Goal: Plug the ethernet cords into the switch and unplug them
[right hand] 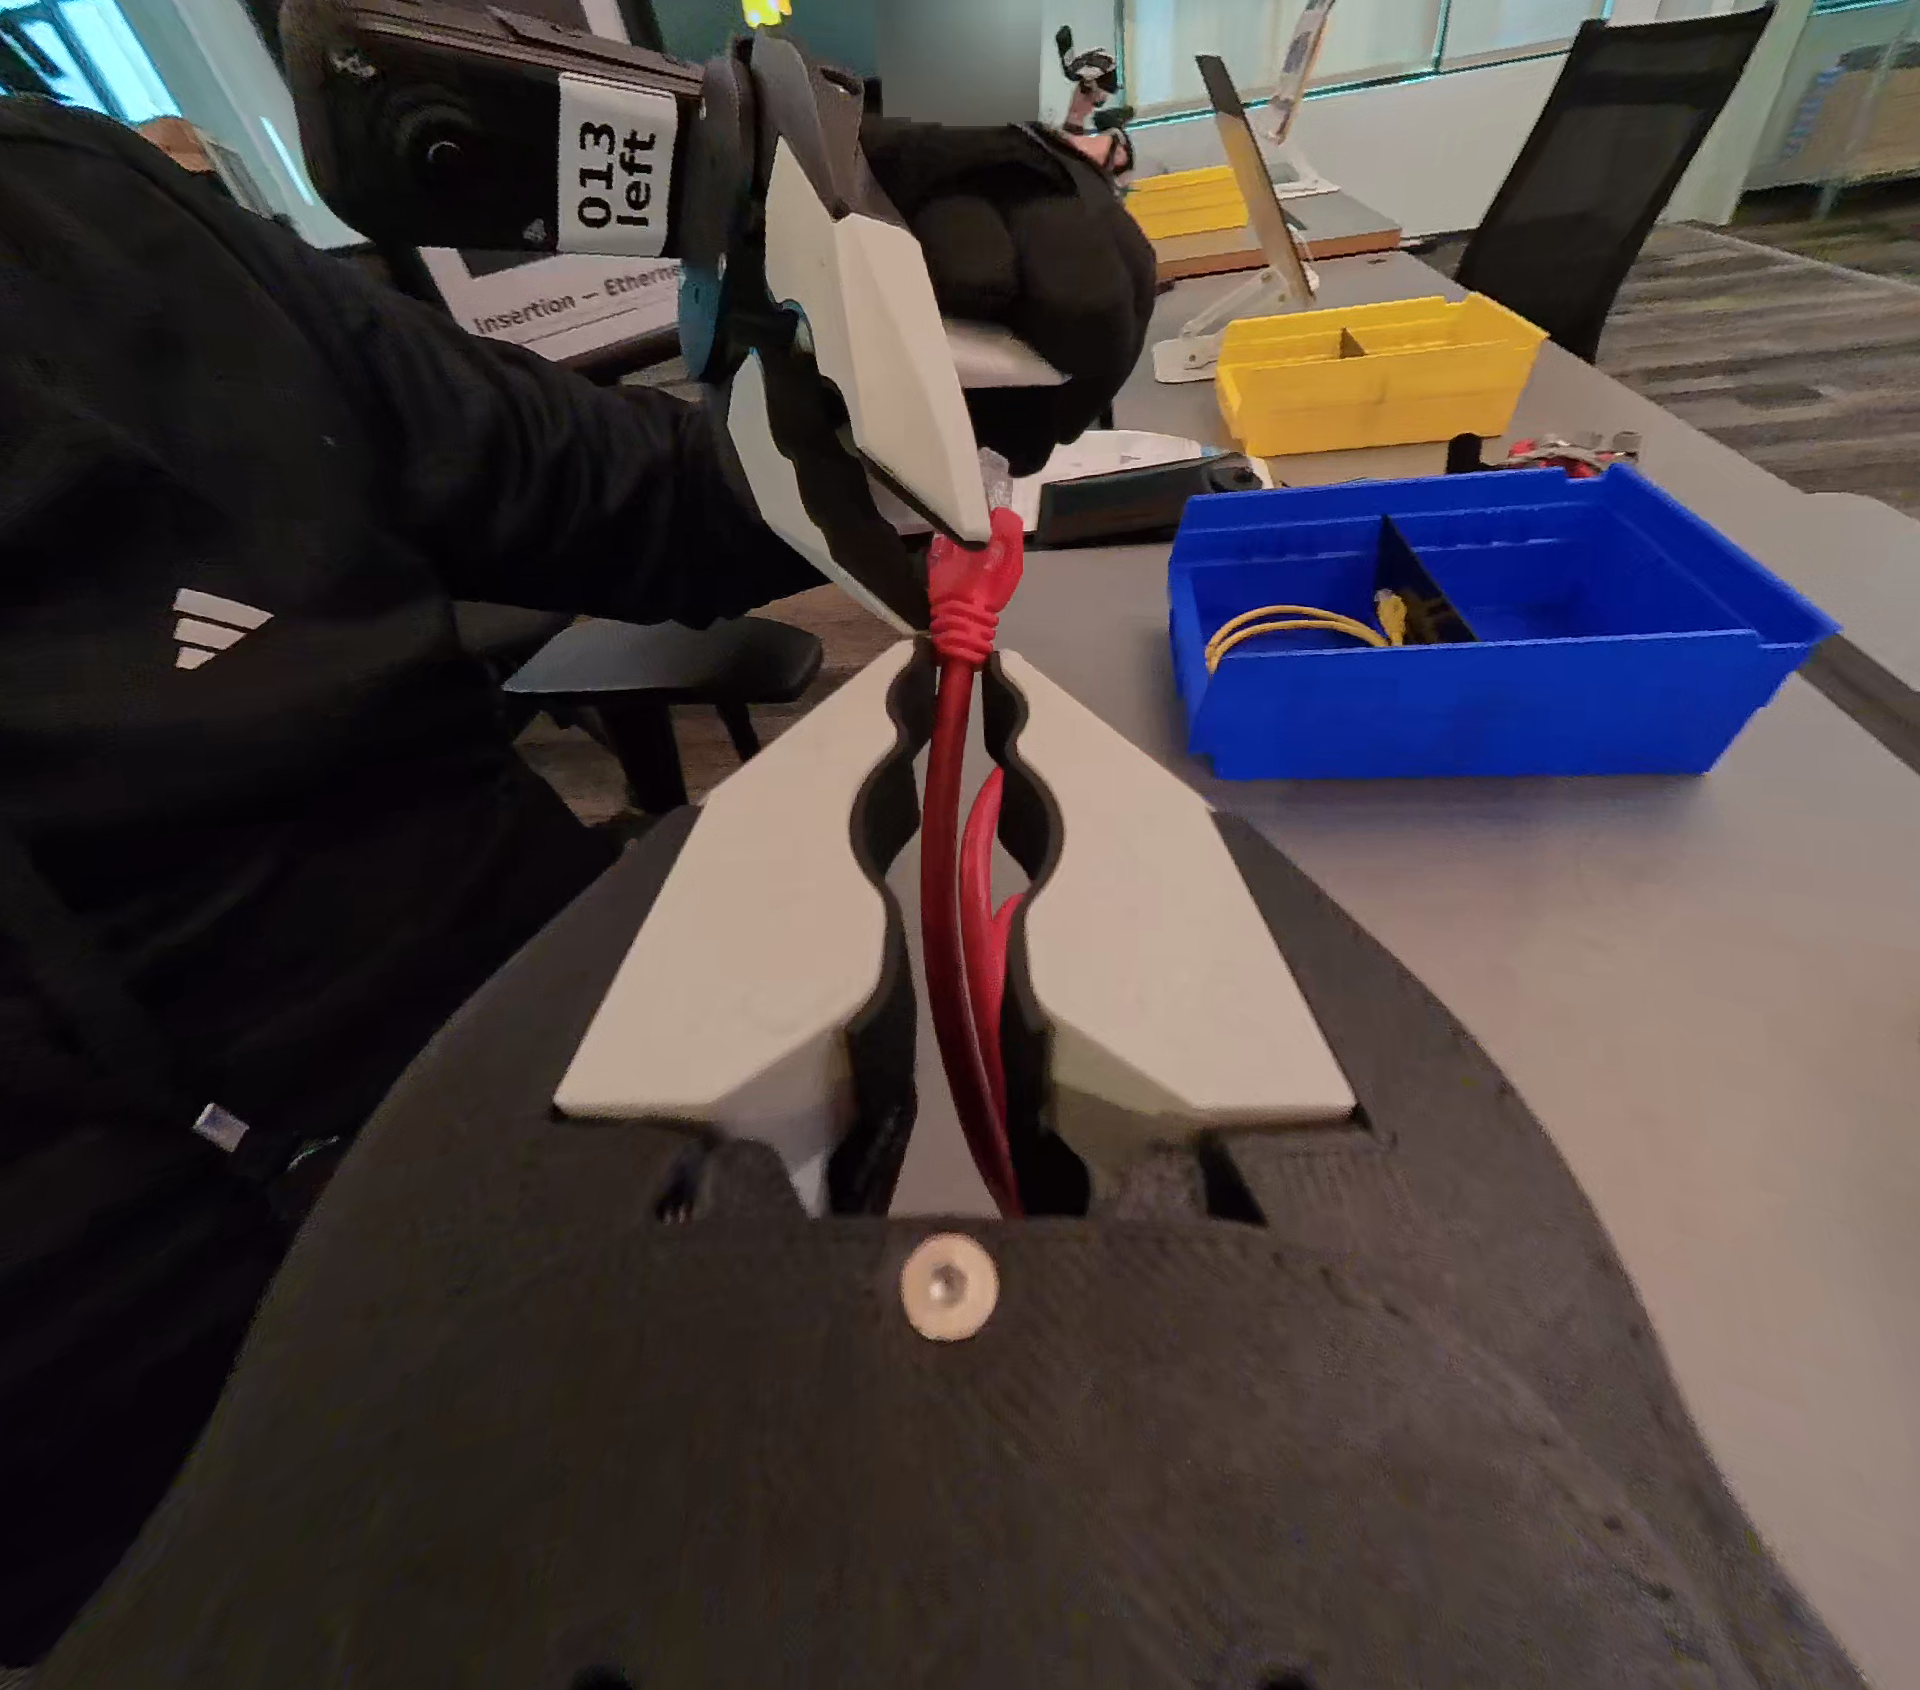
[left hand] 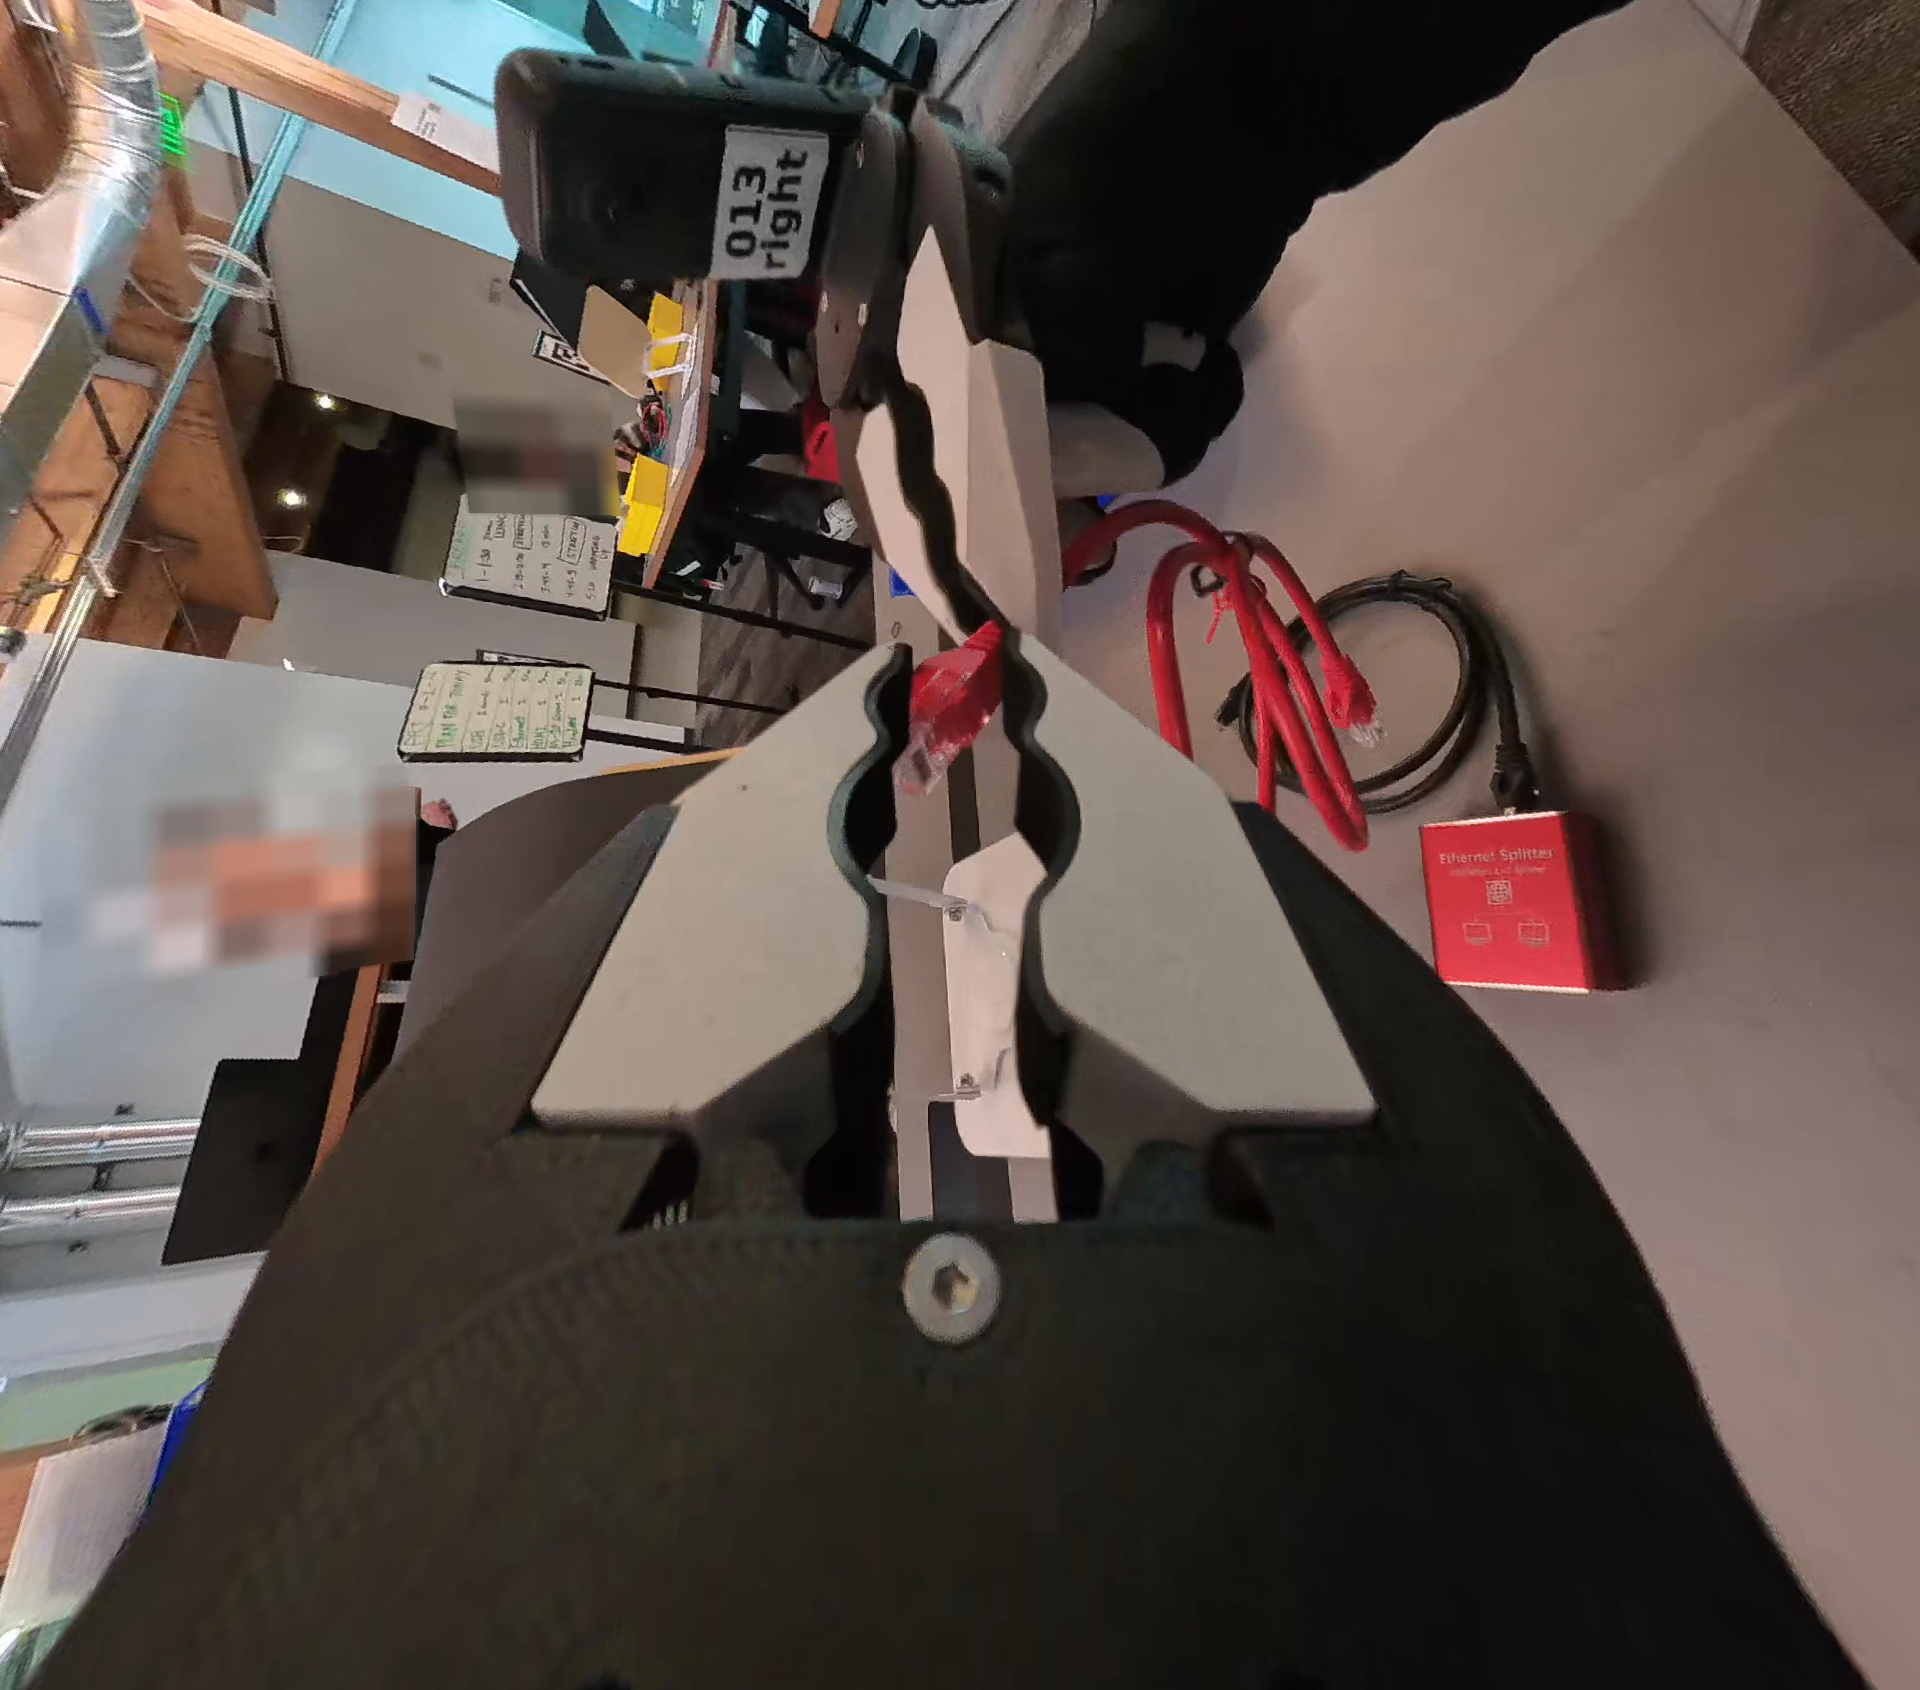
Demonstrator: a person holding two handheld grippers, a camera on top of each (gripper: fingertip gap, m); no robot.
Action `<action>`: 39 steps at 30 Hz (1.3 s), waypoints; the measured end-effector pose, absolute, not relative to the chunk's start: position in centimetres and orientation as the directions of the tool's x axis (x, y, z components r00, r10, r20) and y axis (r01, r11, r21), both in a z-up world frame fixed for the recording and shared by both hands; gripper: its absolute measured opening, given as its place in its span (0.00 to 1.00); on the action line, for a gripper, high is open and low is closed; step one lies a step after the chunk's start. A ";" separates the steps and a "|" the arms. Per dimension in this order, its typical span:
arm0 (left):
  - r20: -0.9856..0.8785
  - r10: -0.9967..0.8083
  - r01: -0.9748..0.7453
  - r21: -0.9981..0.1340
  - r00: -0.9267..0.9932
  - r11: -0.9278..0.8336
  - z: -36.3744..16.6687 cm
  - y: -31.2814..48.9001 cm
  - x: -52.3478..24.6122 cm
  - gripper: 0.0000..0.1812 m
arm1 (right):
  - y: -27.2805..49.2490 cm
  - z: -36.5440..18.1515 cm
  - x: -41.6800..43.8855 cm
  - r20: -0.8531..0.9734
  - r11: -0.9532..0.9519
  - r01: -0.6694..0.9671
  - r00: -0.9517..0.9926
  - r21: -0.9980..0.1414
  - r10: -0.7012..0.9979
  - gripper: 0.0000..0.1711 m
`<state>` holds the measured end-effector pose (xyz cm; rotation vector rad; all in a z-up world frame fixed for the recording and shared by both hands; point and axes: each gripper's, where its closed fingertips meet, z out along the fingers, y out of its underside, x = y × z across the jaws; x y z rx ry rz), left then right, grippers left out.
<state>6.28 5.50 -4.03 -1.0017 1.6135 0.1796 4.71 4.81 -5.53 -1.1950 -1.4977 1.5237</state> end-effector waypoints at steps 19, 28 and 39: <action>-0.880 -0.458 -0.658 -0.417 0.122 0.627 -1.9 5.5 6.4 0.07 | 4.2 -2.8 5.4 -0.245 -0.266 0.016 -0.449 -0.964 0.859 0.05; -0.961 -0.119 -0.689 -0.264 0.251 0.675 0.8 5.1 6.9 0.07 | 3.4 0.8 5.3 -0.327 -0.500 -0.124 -0.617 -0.857 0.715 0.06; -0.952 -0.034 -0.694 -0.247 0.305 0.677 1.1 5.8 6.8 0.13 | 4.5 0.5 5.3 -0.290 -0.407 -0.138 -0.501 -0.903 0.815 0.06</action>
